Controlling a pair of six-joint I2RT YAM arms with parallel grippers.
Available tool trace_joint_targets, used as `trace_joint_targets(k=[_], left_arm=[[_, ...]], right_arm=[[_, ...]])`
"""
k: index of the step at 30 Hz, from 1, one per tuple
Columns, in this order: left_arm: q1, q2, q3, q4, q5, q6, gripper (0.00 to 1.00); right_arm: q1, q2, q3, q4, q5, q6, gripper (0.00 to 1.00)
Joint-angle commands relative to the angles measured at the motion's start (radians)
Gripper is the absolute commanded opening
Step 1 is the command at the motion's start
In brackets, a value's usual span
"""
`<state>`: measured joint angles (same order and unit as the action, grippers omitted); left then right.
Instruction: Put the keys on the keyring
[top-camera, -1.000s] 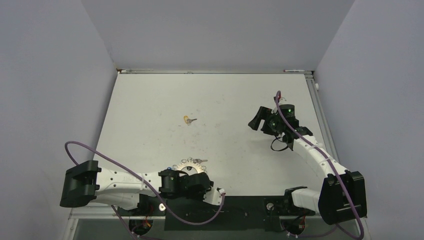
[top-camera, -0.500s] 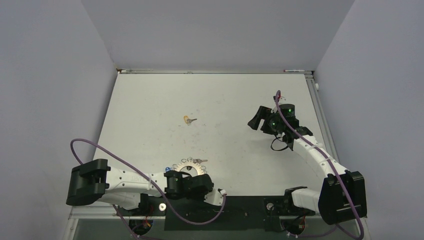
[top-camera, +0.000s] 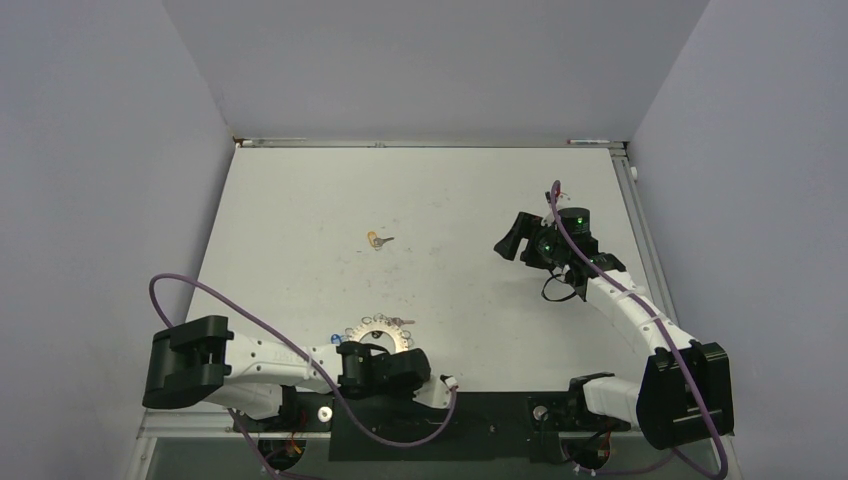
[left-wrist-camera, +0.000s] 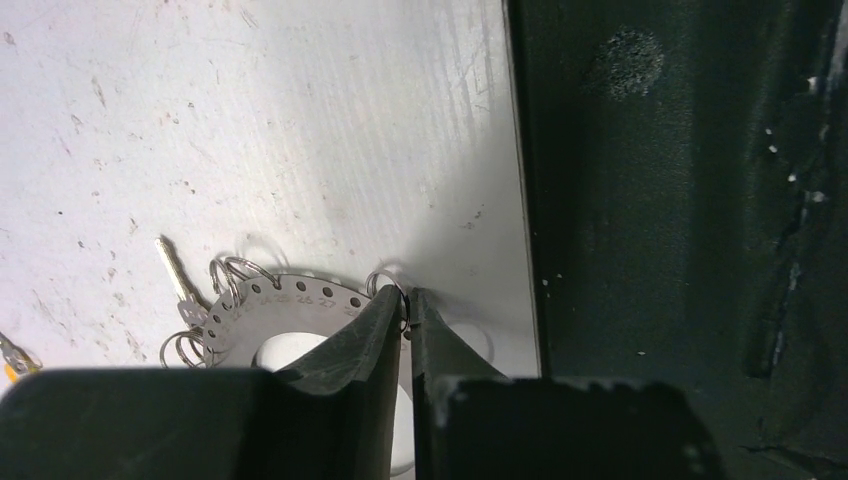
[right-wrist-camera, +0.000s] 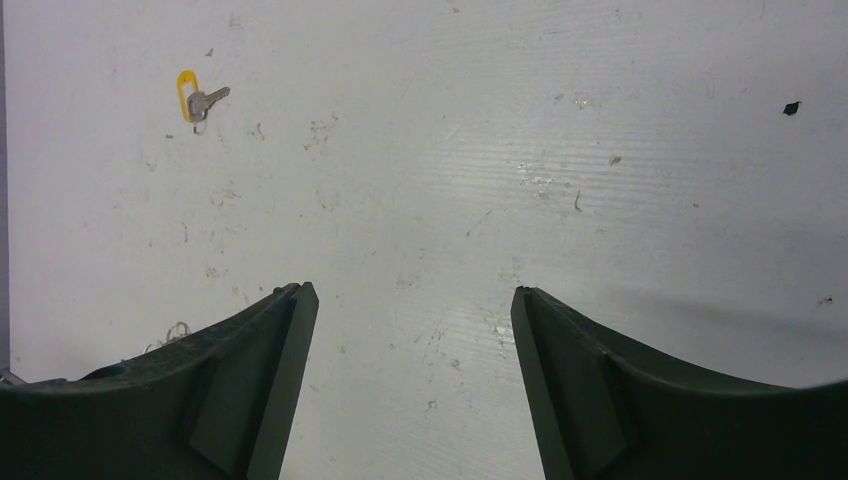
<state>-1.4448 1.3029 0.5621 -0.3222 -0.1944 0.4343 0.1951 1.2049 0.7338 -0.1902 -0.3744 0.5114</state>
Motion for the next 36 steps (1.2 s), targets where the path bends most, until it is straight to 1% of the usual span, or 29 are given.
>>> trace_joint_targets(k=[1,2,5,8,14,18,23,24,31,36], left_arm=[[0.002,0.045,0.019,-0.03,-0.018,-0.01,0.02],[0.005,0.052,0.024,-0.036,-0.021,-0.015,0.0],[0.011,0.06,0.038,-0.048,-0.013,-0.03,0.0],[0.021,0.038,0.059,-0.062,0.028,-0.042,0.0],[0.04,-0.098,0.06,-0.045,0.079,-0.047,0.0],[0.076,-0.179,0.059,-0.031,0.15,-0.073,0.0],[0.11,-0.263,0.055,-0.01,0.194,-0.092,0.0],[0.119,-0.28,0.054,-0.003,0.221,-0.097,0.0],[0.191,-0.447,0.037,0.08,0.299,-0.145,0.0],[0.248,-0.543,0.022,0.134,0.34,-0.187,0.0]], right_arm=[[-0.008,-0.005,0.001,0.048,-0.017,-0.008,0.73],[-0.008,-0.006,0.001,0.048,-0.017,-0.008,0.73],[-0.009,-0.008,0.0,0.048,-0.018,-0.01,0.73],[-0.008,-0.01,-0.003,0.052,-0.022,-0.014,0.73],[-0.008,-0.035,-0.021,0.087,-0.049,-0.019,0.71],[-0.008,-0.051,-0.033,0.115,-0.066,-0.02,0.71],[-0.006,-0.075,-0.05,0.164,-0.117,-0.014,0.7],[-0.007,-0.082,-0.055,0.178,-0.133,-0.011,0.7],[-0.002,-0.192,-0.142,0.375,-0.216,0.016,0.7],[0.006,-0.288,-0.23,0.568,-0.281,0.053,0.69]])
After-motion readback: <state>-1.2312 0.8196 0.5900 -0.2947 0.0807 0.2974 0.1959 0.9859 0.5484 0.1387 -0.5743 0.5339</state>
